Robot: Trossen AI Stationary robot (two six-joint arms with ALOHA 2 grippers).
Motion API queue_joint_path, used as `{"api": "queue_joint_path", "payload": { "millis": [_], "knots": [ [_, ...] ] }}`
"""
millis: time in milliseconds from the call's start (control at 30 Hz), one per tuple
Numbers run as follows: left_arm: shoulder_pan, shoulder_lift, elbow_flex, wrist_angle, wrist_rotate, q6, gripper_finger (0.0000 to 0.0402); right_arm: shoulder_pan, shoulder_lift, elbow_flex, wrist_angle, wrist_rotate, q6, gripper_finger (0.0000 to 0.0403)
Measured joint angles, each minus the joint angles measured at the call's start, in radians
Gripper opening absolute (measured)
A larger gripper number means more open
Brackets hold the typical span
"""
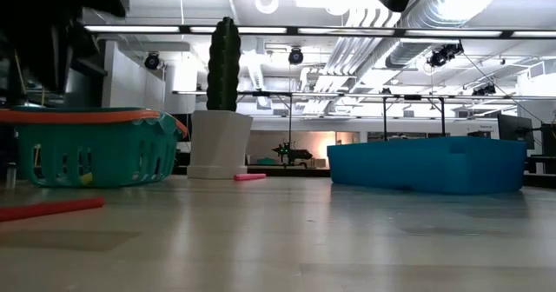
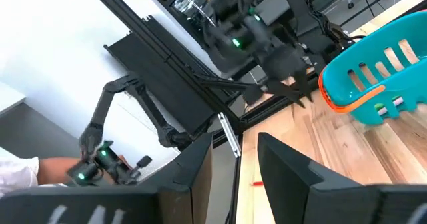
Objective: Sort pens & pencils
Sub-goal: Put the red pencil into the blue bin
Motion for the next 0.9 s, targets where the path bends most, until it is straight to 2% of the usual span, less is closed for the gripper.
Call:
{"api": "queue_joint_path", "payload": {
  "millis": [100,200,333,467,633,767,900],
  "knots": [
    [-0.039,-0.068,0.043,0.002,-0.021,-0.031,0.0069,0.0,0.0,0.0,0.0,0.0,0.0,0.0109],
    [-0.092,-0.127,0.104,-0.011,-0.11,-0.053,0.007,0.0,-0.003,0.0,0.005,-0.001,-0.006,0.0109],
    [-0.162,-0.194,0.179,0.019,-0.282,-0.074,0.0067,-0.002,-0.004,0.0,0.038,-0.009,-0.023,0.0109],
    [-0.226,-0.221,0.224,0.07,-0.368,-0.053,0.0067,-0.002,-0.004,0.0,0.044,-0.036,-0.025,0.0109],
    [-0.337,-0.209,0.248,0.143,-0.458,-0.106,0.0065,-0.002,-0.004,0.0,0.04,-0.049,-0.02,0.0109],
    [-0.428,-0.158,0.249,0.151,-0.522,-0.258,0.006,-0.001,-0.004,0.0,0.035,-0.061,-0.017,0.0109],
    [-0.498,-0.076,0.249,0.116,-0.529,-0.448,0.0053,-0.001,-0.004,0.0,0.024,-0.08,-0.026,0.0109]
  ]
}}
